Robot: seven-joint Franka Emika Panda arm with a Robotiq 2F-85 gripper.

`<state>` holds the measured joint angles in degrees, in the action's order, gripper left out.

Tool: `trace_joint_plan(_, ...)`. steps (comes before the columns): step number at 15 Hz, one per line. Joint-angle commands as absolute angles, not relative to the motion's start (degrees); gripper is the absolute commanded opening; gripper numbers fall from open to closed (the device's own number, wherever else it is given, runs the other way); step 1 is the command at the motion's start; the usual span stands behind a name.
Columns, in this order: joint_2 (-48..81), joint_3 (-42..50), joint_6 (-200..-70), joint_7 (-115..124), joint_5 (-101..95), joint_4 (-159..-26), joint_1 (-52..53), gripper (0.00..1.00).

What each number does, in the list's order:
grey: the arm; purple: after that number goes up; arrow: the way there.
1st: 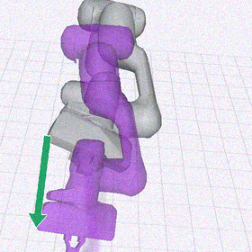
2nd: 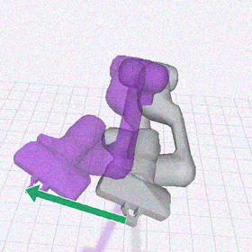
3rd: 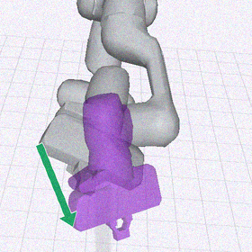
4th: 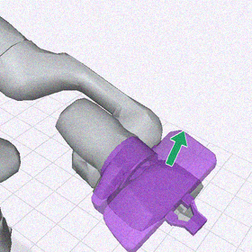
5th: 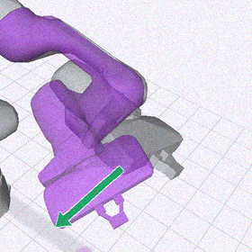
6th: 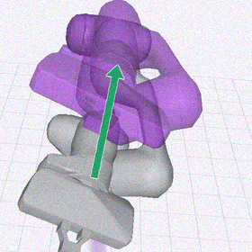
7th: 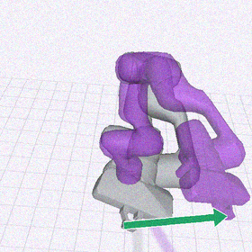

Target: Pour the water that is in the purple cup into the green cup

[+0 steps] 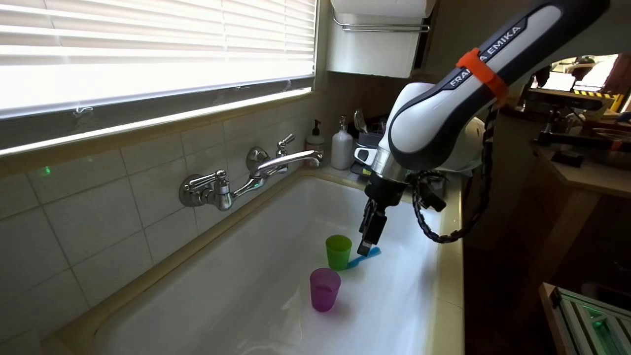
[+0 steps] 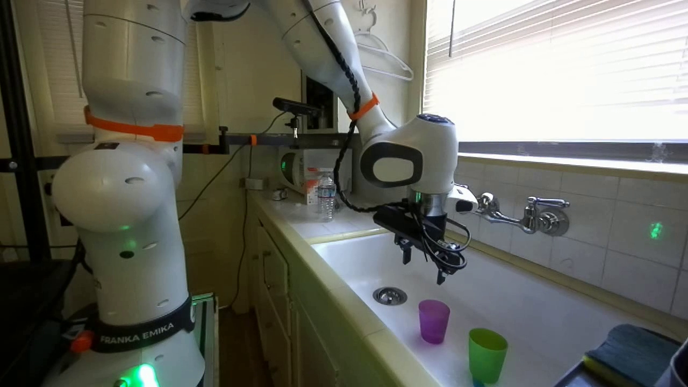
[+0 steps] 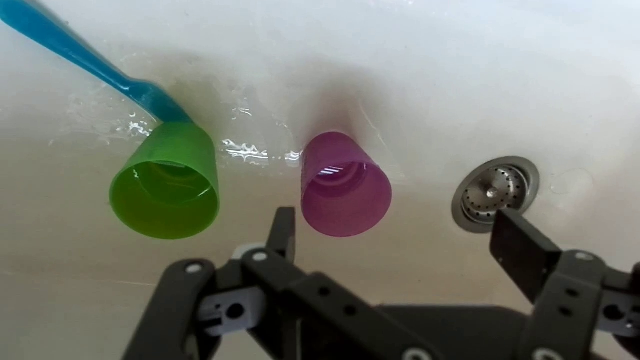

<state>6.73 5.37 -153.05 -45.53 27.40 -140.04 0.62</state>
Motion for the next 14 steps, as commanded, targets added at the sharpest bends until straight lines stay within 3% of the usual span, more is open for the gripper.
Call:
trace_joint_plan(1,10.99,2.09,-158.75,-41.93,27.85,-138.54,-2.13,1.0)
trace_joint_plan(7,18.66,2.93,-166.59,-40.77,27.84,-135.74,-0.51,1.0)
trace_joint_plan(14,26.4,-2.33,-167.49,-43.12,33.01,-129.78,-3.07,1.0)
